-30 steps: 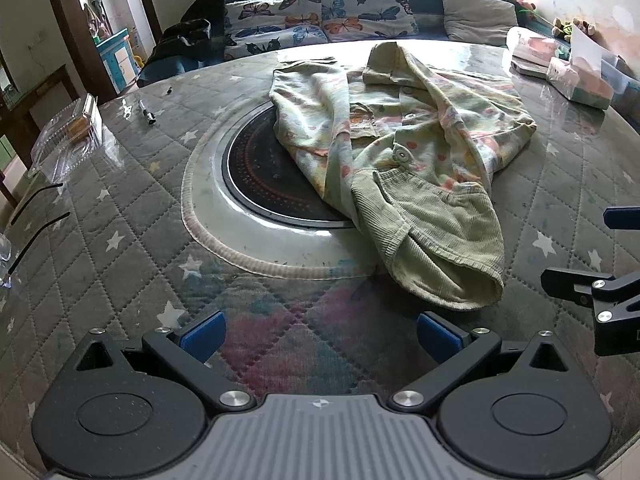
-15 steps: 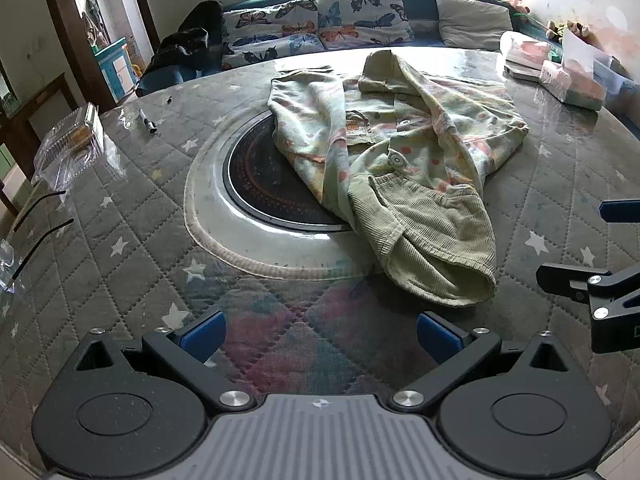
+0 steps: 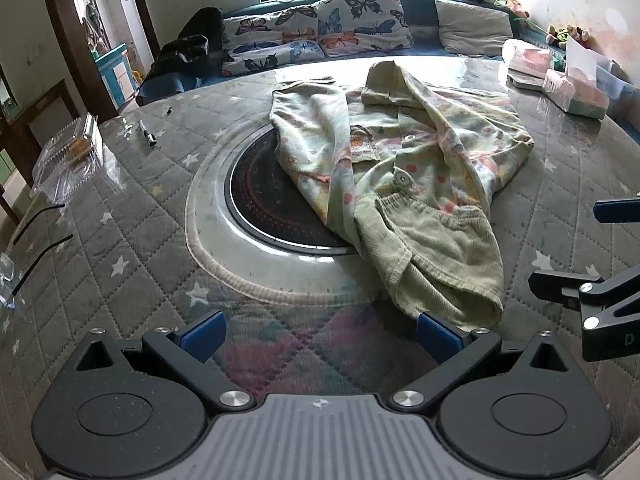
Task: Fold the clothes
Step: 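Move both tools toward the crumpled floral shirt on the table, then grasp the shirt edge with the left tool while the right tool grasps beside it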
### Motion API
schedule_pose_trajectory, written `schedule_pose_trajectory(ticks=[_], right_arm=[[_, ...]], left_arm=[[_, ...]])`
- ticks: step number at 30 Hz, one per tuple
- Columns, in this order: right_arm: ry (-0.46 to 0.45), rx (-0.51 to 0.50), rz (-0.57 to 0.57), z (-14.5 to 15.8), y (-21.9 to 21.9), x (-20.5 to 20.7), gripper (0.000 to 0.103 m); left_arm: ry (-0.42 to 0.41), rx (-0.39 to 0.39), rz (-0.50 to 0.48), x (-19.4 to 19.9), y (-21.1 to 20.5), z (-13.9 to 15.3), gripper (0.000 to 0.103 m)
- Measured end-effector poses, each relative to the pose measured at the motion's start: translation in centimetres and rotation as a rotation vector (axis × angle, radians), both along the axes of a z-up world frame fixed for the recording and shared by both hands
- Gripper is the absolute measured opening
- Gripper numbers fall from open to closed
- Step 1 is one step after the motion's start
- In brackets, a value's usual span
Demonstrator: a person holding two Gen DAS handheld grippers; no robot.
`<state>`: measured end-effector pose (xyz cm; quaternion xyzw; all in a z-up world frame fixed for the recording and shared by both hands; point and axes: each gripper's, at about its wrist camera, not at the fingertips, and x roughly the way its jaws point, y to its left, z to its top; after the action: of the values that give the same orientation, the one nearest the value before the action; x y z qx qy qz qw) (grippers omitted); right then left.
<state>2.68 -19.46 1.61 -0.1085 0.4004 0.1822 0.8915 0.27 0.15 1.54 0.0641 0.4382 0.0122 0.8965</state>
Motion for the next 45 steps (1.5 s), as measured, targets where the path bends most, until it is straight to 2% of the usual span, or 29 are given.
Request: schedule_pose_trajectory(ticks=[18, 25, 31, 38, 45], right_arm=[[-0.054, -0.033, 0.023, 1.7, 1.0, 5.2, 0.102], [-0.08, -0.011, -0.021, 3.0, 0.5, 9.2, 0.094], [-0.083, 0.017, -0.066, 3.7, 0.0, 13.9, 0.085], [-0.09, 0.032, -0.078, 3.3, 1.0, 19.5, 0.074], [-0.072, 0.043, -0.094, 1.9, 2.3, 24.7, 0.063]], left_arm=[[-0.091, 0.029, -0.023, 5.4, 0.2, 1.4, 0.103], [-0.134, -0.021, -0.022, 8.8, 1.0, 2.0, 0.1], [-0.146, -0.066, -0.045, 12.1, 1.0, 2.0, 0.091], [-0.132, -0.088, -0.066, 16.1, 0.6, 1.2, 0.084], [-0.129, -0.099, -0.041, 19.5, 0.7, 0.4, 0.083]])
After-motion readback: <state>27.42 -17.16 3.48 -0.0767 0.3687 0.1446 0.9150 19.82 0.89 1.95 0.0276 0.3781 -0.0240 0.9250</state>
